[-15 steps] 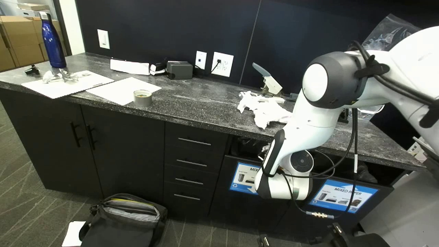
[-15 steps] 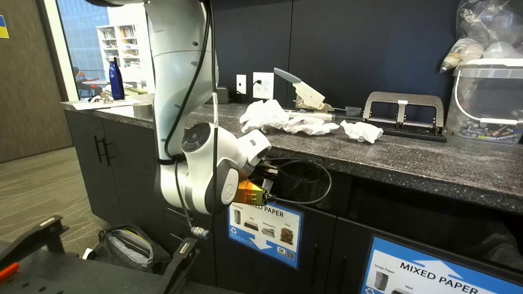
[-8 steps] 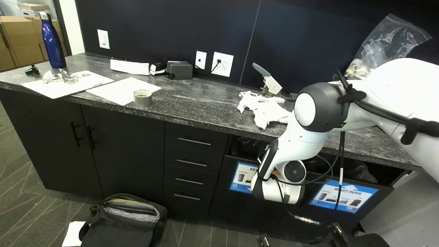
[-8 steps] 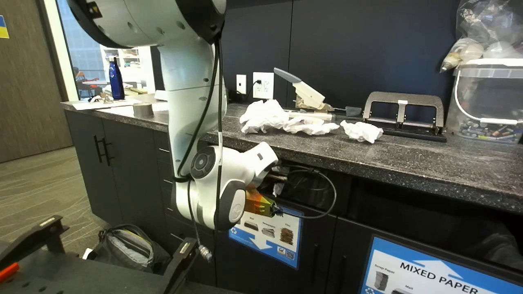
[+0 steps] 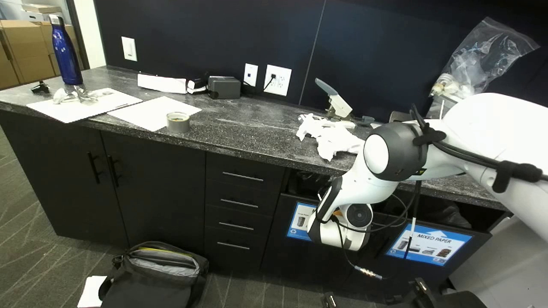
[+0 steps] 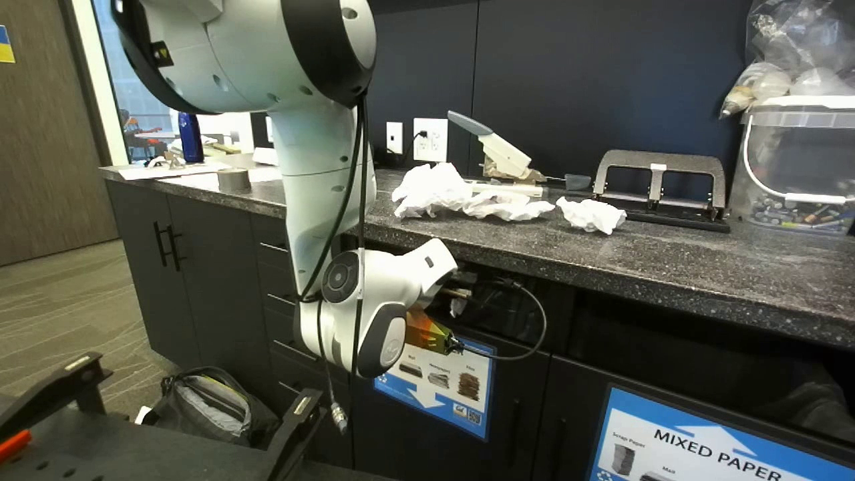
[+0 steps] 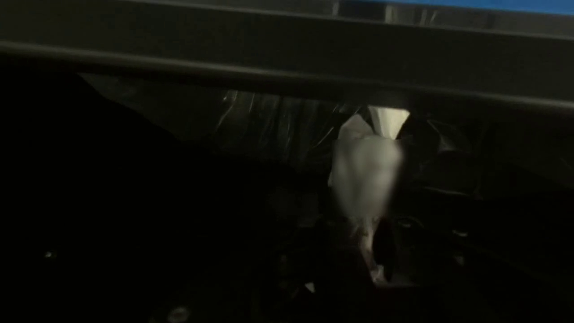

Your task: Pick up the pieces of paper from the countertop and put them in the left bin.

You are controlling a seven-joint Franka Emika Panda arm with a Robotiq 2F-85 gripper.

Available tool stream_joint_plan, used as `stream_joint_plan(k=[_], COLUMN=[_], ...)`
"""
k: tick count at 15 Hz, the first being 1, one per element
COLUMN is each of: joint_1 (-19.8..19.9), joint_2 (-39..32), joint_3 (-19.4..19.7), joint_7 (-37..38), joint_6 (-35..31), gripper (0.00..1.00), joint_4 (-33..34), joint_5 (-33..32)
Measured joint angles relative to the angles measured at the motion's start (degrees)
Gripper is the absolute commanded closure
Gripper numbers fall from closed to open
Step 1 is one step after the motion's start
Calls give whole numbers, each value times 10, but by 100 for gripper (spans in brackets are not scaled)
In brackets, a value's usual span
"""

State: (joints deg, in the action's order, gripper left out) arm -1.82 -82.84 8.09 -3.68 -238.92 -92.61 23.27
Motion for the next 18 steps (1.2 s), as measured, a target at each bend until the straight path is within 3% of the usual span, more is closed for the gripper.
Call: stream_joint_plan(k=[6,7,10,15,18], joint_1=[16,16,17,16,15], joint_2=[16,22,53,151,222], joint_3=[-23,-25,-36,-61,-70], joint_7=[1,1,10,29,36], joint_6=[70,75,85,91,140], gripper=[4,0,0,0,0], joint_4=[-6,-12,-49,-182,-269], joint_5=[-3,-3,-20,-38,-32])
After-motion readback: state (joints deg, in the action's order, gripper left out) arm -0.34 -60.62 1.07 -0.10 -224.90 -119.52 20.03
